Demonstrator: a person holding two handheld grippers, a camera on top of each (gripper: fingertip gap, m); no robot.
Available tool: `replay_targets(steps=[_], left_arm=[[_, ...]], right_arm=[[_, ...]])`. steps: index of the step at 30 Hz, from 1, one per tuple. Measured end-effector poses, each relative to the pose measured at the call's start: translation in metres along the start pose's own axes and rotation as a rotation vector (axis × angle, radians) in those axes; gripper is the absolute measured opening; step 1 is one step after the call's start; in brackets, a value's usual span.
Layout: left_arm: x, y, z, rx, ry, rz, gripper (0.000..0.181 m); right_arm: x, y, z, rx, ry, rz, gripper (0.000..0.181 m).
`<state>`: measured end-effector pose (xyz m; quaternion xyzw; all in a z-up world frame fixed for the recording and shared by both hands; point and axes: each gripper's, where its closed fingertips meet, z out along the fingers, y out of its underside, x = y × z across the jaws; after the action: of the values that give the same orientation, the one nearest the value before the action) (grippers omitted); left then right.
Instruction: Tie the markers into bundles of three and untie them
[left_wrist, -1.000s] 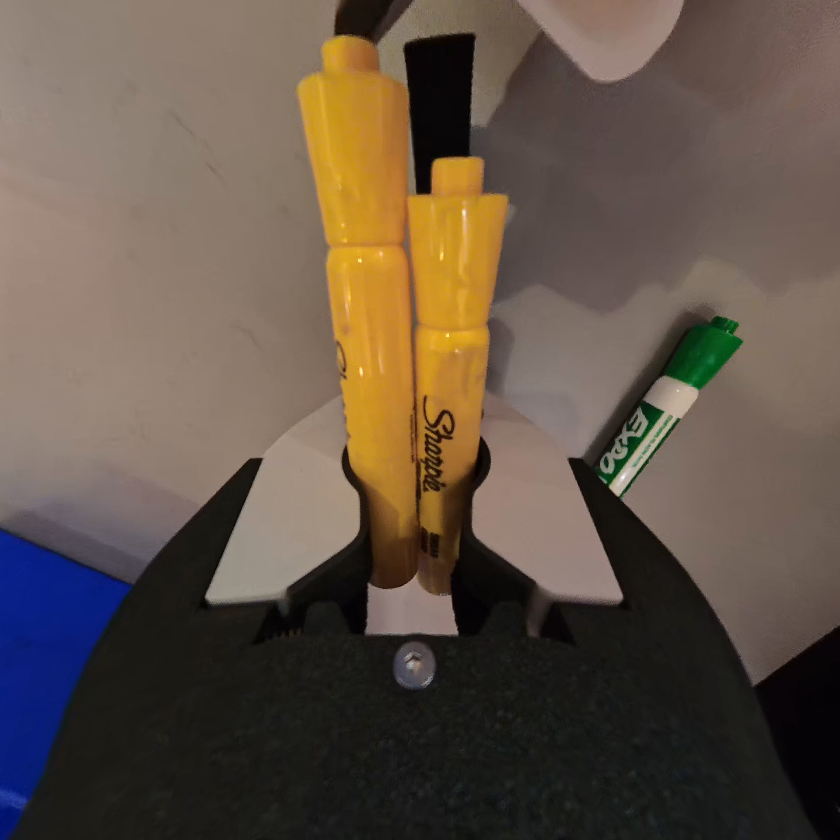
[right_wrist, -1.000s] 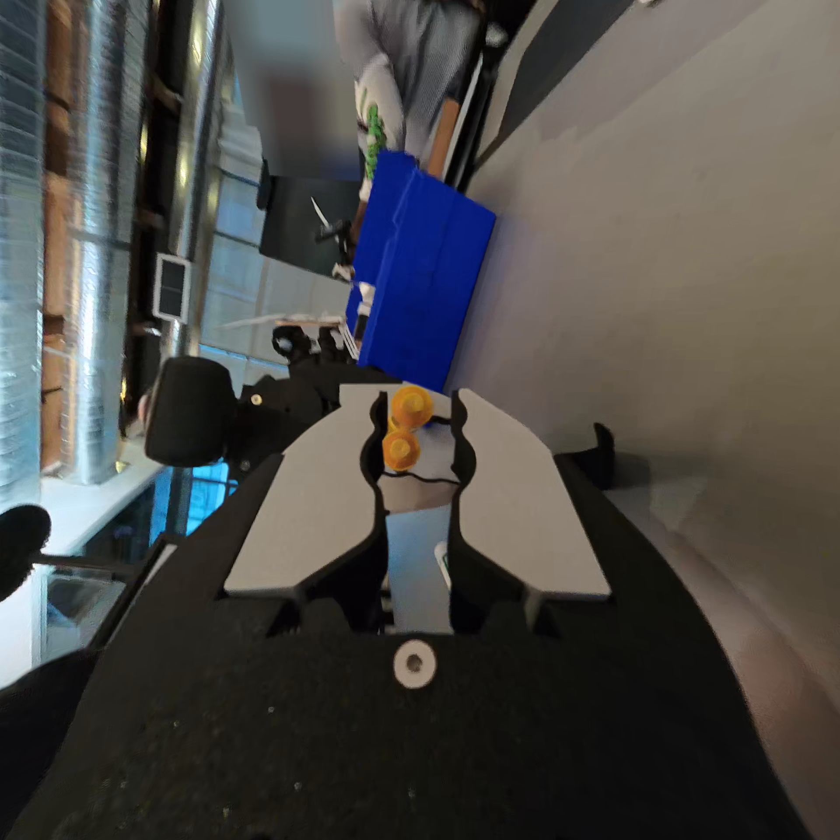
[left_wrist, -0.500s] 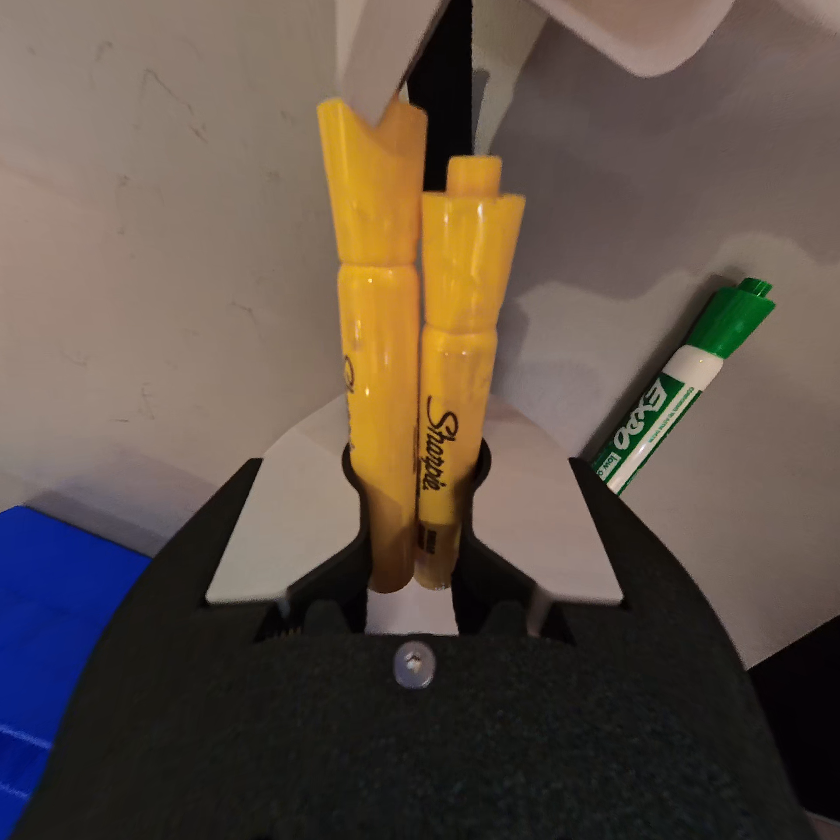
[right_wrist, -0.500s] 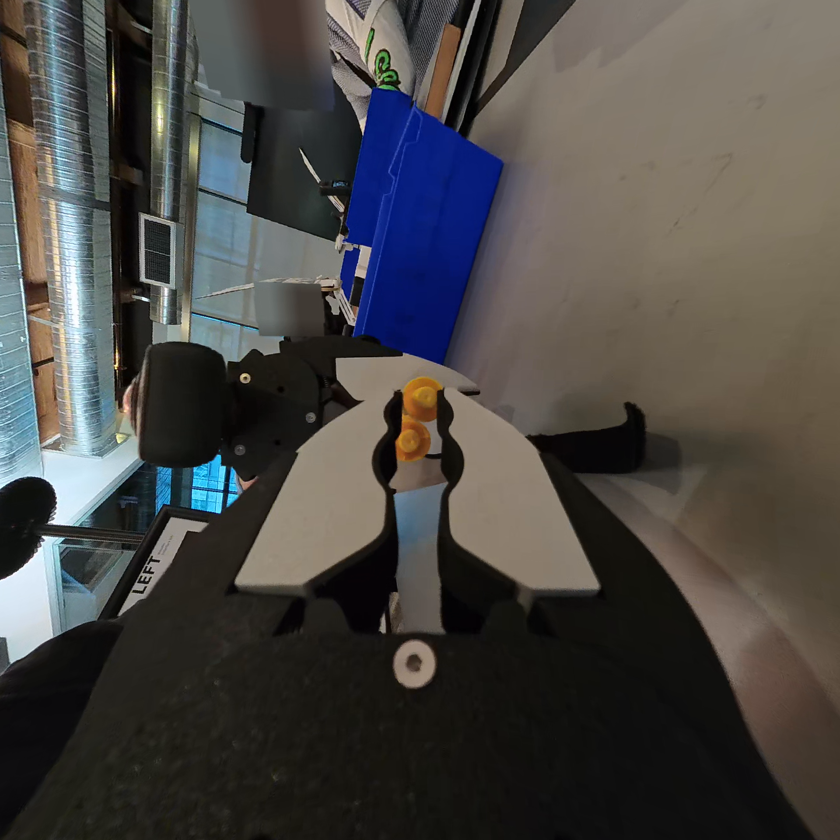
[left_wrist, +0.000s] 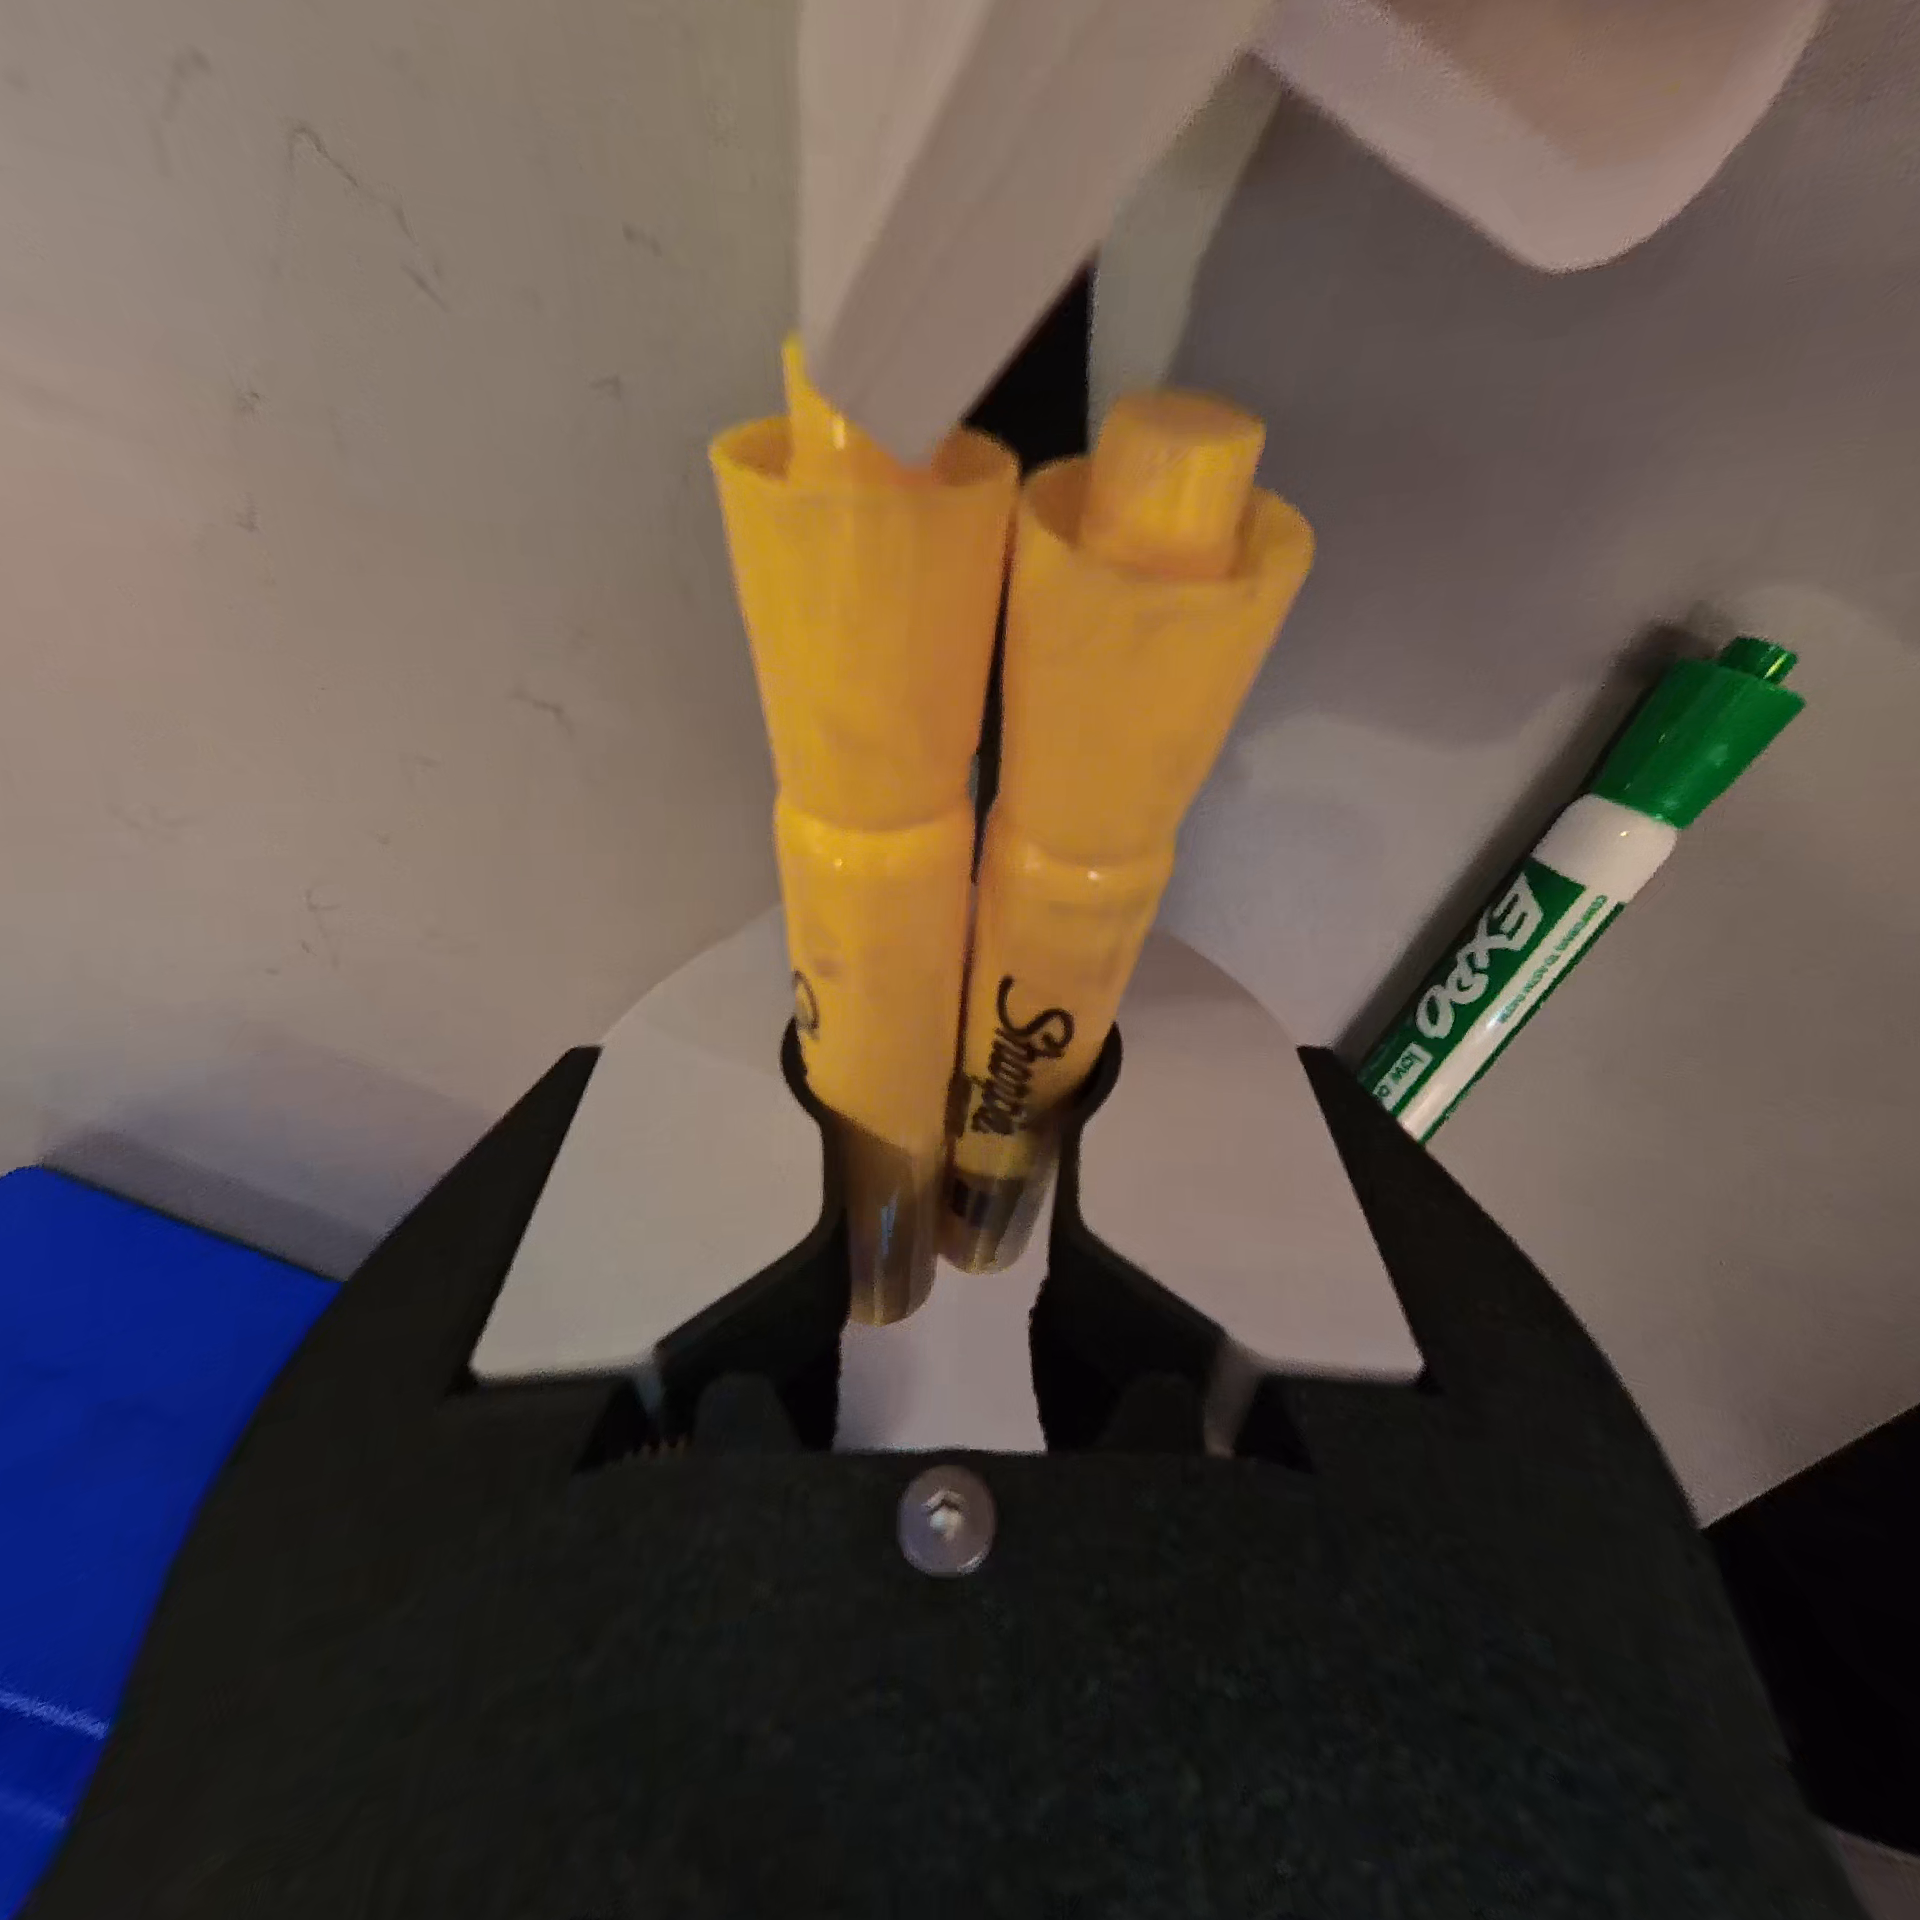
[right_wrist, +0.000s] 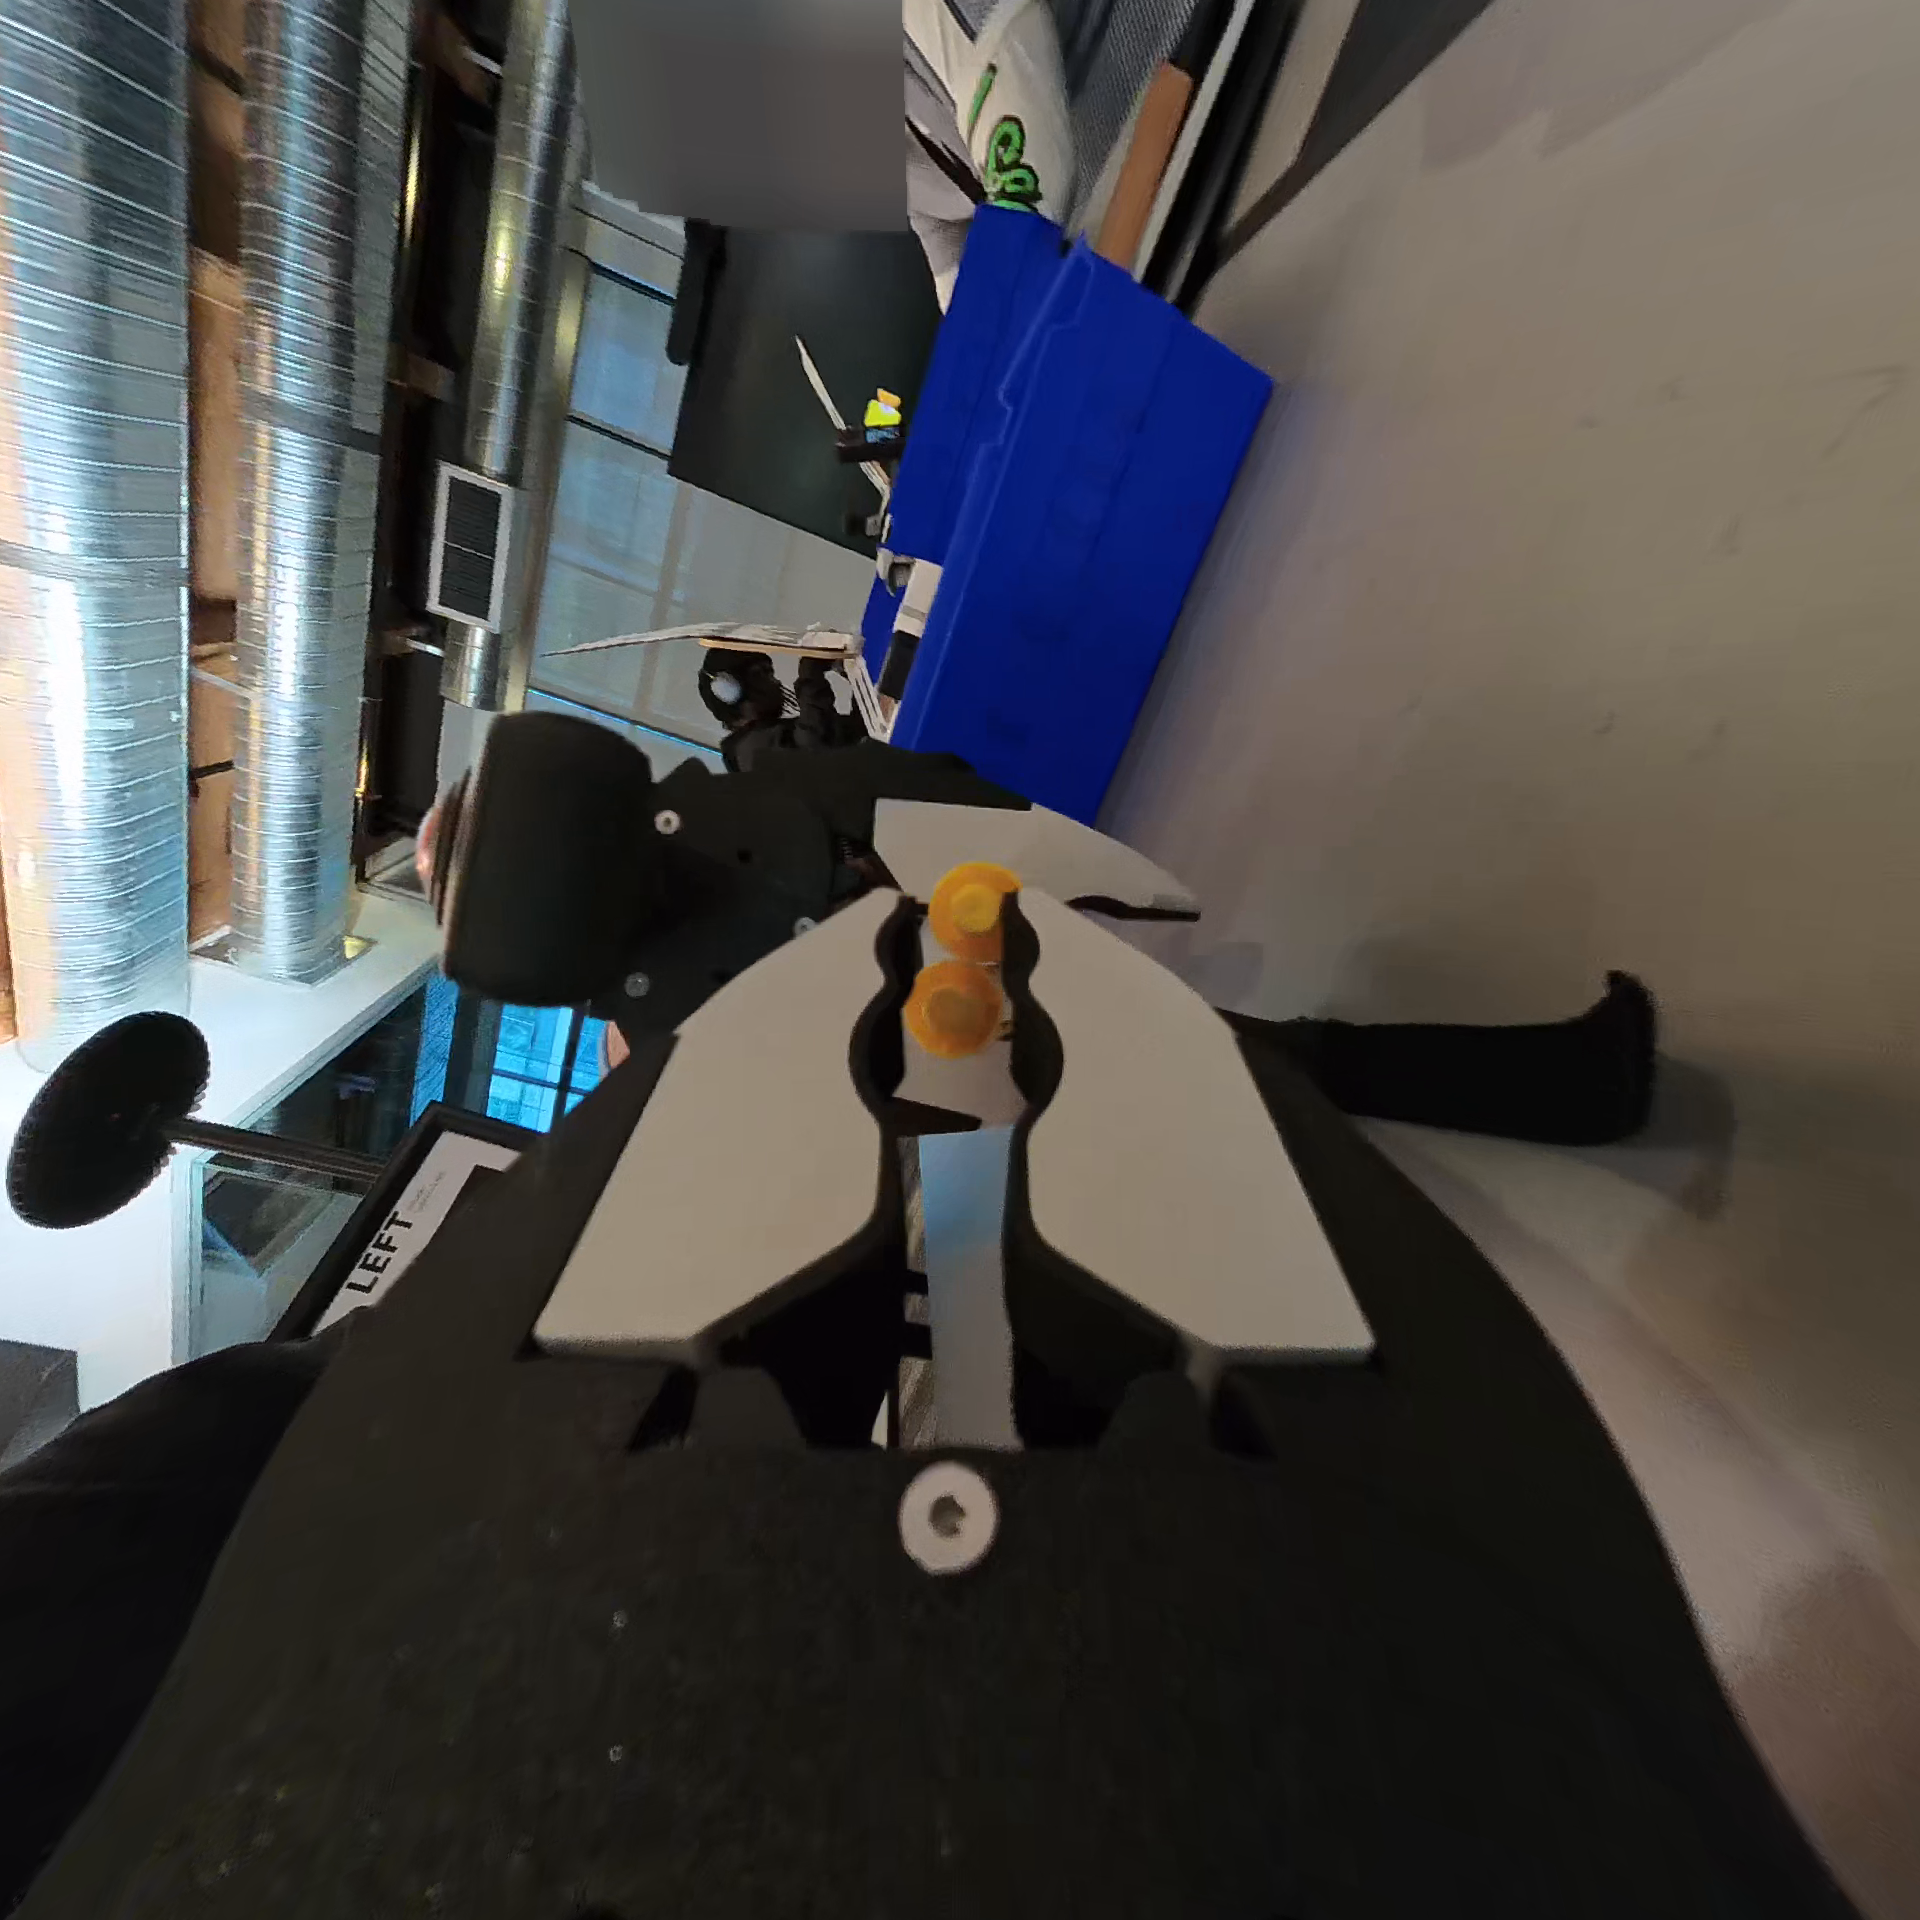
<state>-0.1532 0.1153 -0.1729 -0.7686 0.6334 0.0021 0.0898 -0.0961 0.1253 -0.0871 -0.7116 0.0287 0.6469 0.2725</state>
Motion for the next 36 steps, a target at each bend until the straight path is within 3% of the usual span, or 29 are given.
replay_targets(steps=[6,10,16,36], left_arm=[[0.000,0.000,0.000,0.007,0.030,-0.013,0.041],[0.001,0.000,-0.001,-0.009,0.029,-0.005,0.042],[0.005,-0.006,-0.005,-0.011,0.015,0.022,0.042],[-0.001,-0.001,-0.002,-0.019,-0.030,0.071,0.040]], right_arm=[[-0.001,0.005,-0.004,0.029,0.002,-0.094,0.045],[0.001,0.021,0.006,-0.033,0.065,-0.159,0.058],[0.005,0.016,0.011,-0.024,0.111,-0.143,0.019],[0.014,0.020,0.016,0.012,0.048,0.172,0.019]])
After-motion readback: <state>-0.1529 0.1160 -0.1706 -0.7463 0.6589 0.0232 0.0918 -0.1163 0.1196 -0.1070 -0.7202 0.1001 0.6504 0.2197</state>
